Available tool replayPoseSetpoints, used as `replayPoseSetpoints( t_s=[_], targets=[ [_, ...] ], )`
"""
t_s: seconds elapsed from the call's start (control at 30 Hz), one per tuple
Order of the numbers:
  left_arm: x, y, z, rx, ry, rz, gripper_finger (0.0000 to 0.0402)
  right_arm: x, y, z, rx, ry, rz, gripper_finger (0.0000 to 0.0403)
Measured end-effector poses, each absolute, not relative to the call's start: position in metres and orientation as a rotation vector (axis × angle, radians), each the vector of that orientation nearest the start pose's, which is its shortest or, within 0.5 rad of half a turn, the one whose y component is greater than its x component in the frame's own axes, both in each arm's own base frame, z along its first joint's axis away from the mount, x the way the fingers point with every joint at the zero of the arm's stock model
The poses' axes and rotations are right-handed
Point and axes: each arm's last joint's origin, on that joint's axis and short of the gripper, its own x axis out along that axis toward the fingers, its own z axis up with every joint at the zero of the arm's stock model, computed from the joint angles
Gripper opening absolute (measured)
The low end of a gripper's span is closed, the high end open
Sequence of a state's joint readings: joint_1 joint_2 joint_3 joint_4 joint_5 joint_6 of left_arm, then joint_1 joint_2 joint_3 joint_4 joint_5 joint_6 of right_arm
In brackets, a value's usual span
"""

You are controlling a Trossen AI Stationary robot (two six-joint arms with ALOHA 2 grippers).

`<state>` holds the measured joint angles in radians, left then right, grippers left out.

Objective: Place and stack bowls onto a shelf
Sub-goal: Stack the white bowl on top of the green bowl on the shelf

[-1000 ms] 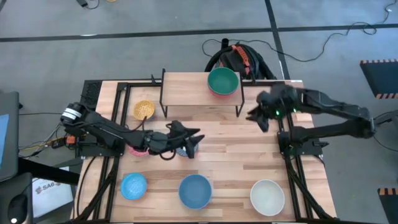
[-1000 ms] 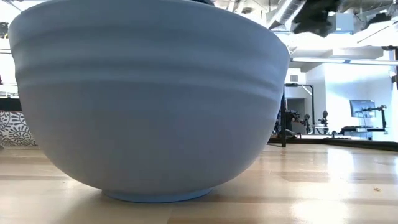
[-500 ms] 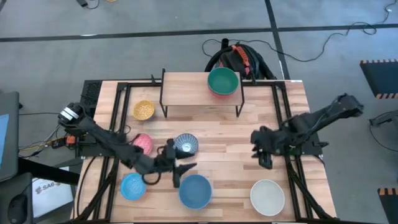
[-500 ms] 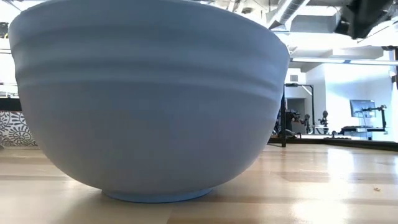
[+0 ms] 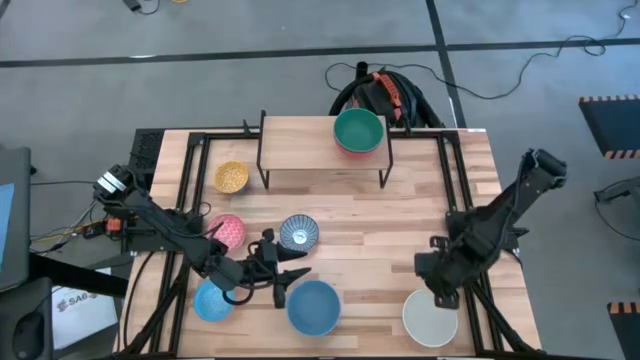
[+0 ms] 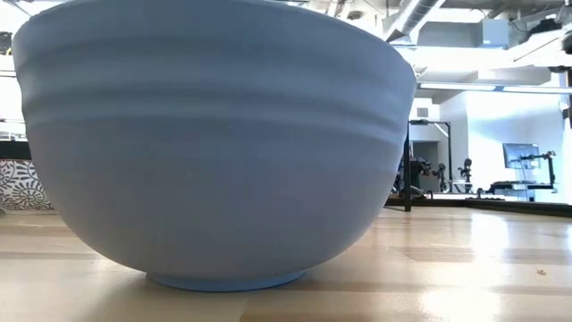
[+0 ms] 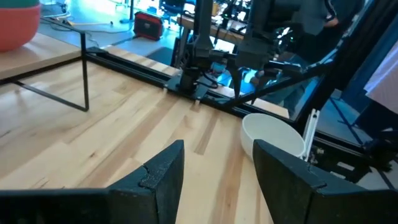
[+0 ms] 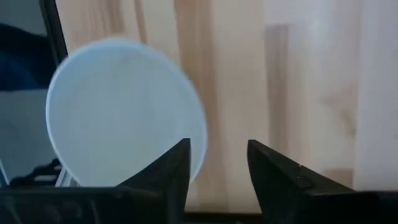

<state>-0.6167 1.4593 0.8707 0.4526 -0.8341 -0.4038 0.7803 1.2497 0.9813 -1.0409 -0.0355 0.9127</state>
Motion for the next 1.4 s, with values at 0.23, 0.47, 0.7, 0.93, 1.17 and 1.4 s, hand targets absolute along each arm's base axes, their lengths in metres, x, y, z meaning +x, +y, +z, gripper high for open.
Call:
replayPoseSetpoints(
  t_s=[0.23,0.47,0.7,0.93,1.17,1.4],
  targets=[
    [0.269,-0.164,0.268,-0.313,0.06,0.22,0.019,0.133,0.168,0.245,0.242,1.494,-0.002,0.0244],
    [0.269,-0.164,0.266,-0.314,0.075,0.223,0.0214,0.119,0.179,0.243,0.215,1.51,0.004,0.024],
    [0.271,-0.16,0.261,-0.341,0.107,0.242,0.0215,0.105,0.184,0.233,0.199,1.523,0.029,0.024],
    [0.271,-0.159,0.261,-0.381,0.108,0.229,0.0215,0.095,0.186,0.214,0.292,1.505,0.074,0.024],
    [0.272,-0.157,0.26,-0.365,0.116,0.238,0.0215,0.084,0.184,0.224,0.323,1.529,0.131,0.024],
    [0.28,-0.142,0.259,-0.347,0.126,0.285,0.0215,0.094,0.174,0.221,0.278,1.37,-0.025,0.024]
  ],
)
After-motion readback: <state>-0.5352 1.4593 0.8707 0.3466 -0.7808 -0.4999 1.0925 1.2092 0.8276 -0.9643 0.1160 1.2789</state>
